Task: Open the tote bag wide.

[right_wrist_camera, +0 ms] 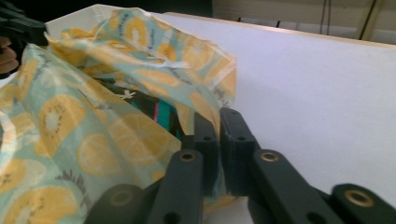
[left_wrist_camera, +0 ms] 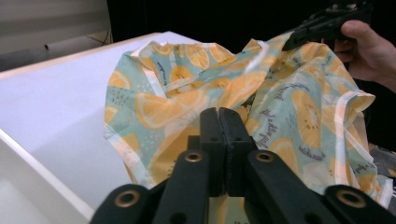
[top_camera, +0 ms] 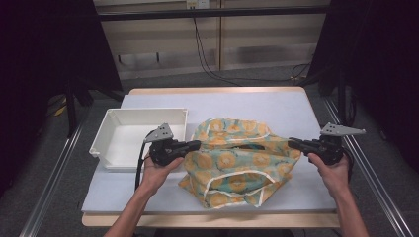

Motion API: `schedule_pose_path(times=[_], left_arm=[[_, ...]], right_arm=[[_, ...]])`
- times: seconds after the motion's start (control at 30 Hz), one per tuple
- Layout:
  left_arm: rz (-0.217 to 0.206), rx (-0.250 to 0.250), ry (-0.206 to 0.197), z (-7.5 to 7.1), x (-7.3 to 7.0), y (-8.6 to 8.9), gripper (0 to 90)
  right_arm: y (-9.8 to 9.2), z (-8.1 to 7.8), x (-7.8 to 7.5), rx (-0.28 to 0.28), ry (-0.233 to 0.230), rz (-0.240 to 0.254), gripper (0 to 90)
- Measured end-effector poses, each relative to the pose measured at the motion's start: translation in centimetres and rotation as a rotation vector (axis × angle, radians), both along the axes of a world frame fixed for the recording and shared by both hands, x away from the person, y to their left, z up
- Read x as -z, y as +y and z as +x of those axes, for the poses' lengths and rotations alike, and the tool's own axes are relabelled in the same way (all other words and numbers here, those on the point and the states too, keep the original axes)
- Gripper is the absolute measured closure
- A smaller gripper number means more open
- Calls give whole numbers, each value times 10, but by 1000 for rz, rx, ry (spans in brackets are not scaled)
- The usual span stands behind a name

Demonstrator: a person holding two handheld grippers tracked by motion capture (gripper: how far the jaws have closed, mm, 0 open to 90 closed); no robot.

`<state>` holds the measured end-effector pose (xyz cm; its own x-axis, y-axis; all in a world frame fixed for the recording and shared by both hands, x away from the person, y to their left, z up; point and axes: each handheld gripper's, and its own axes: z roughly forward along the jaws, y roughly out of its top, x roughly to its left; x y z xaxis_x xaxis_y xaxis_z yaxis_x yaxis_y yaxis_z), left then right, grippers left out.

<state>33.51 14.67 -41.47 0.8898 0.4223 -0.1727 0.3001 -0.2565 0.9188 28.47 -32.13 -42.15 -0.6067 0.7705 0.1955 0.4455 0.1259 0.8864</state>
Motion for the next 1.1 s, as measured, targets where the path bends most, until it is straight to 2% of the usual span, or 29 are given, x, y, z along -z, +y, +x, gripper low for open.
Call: schedule_pose_path(times=[0.07,0.1,0.2,0.27,0.33,0.37,0.43,0.53,0.6,0.67,0.73,0.8,0.87,0.9,0.97,1.1], left_arm=[[-18,1,-3,-2,-1,-3,760],[-16,-1,-7,-5,-3,-4,740],[-29,22,-36,-14,-12,-8,702],[-48,31,-48,-21,-18,-11,689],[-47,68,-55,-26,-22,-17,693],[-47,84,-55,-27,-23,-22,698],[-36,123,-41,-28,-20,-34,722],[11,169,-32,-28,-15,-58,712],[11,197,-18,-26,-11,-72,709],[37,196,-4,-23,-9,-84,705],[39,201,26,-16,-6,-94,702],[72,188,37,-9,-4,-103,686],[87,179,38,-3,-2,-111,672],[89,176,52,0,0,-115,656],[93,169,59,3,3,-121,620],[160,186,65,3,12,-131,559]], right_arm=[[3,0,0,-10,-5,0,766],[5,-1,-2,-6,-2,0,746],[11,-4,-7,-12,-18,-6,631],[13,-6,-11,-17,-33,-3,628],[15,-9,-16,-22,-47,4,606],[16,-11,-19,-24,-53,2,610],[18,-13,-24,-45,-65,8,689],[24,-17,-29,-69,-80,14,803],[28,-19,-32,-98,-88,14,863],[33,-22,-34,-133,-87,16,896],[39,-24,-35,-166,-82,14,900],[46,-26,-34,-197,-71,-6,900],[51,-25,-30,-214,-53,-24,900],[54,-24,-28,-218,-40,-35,900],[57,-18,-21,-210,-21,-58,873],[59,-5,-11,-179,-1,-89,792]])
